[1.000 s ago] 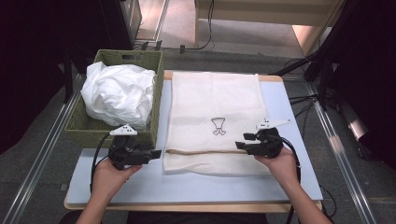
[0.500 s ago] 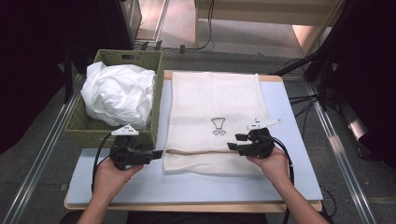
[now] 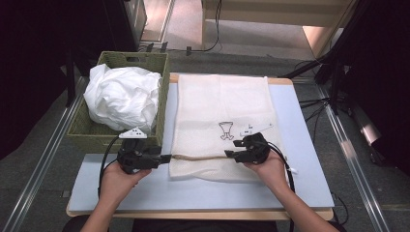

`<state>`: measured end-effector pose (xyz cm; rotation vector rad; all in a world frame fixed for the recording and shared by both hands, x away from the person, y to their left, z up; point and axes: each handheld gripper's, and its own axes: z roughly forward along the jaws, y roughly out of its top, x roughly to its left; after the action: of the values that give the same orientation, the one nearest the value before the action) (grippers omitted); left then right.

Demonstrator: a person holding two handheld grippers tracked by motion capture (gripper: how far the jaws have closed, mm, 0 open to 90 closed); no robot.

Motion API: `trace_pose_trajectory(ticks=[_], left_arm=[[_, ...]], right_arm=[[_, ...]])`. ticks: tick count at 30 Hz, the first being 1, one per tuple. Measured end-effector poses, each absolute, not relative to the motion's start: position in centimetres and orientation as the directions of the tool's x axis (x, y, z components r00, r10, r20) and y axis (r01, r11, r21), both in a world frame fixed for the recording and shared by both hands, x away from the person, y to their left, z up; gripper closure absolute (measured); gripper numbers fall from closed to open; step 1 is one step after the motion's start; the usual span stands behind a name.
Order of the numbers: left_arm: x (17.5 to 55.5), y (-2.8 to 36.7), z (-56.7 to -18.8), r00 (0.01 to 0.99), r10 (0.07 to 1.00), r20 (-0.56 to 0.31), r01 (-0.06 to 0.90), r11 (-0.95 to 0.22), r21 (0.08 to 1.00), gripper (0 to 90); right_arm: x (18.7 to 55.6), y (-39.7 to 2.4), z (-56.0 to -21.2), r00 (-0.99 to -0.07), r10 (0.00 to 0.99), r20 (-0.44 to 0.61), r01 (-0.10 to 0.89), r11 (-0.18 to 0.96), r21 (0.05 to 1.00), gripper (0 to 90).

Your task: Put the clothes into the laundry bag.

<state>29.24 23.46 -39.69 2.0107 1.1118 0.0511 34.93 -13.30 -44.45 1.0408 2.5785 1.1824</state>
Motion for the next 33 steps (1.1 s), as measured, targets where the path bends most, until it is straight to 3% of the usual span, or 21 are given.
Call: trace_pose_trajectory(ticks=[9, 19, 33], left_arm=[[29.4, 23.2, -39.7, 0.618, 0.713, -0.331, 0.685, -0.281, 0.672, 42.0], [29.6, 23.0, -39.7, 0.621, 0.710, -0.333, 0.686, -0.286, 0.669, 42.0], [29.6, 22.9, -39.9, 0.618, 0.712, -0.334, 0.690, -0.286, 0.665, 42.0]], right_arm=[[34.8, -12.8, -45.5, -0.746, 0.644, 0.170, 0.542, 0.439, 0.717, 43.8], [34.7, -12.3, -46.8, -0.754, 0.644, 0.129, 0.538, 0.493, 0.683, 45.6], [35.8, -12.3, -47.6, -0.744, 0.655, 0.132, 0.533, 0.464, 0.708, 62.9]])
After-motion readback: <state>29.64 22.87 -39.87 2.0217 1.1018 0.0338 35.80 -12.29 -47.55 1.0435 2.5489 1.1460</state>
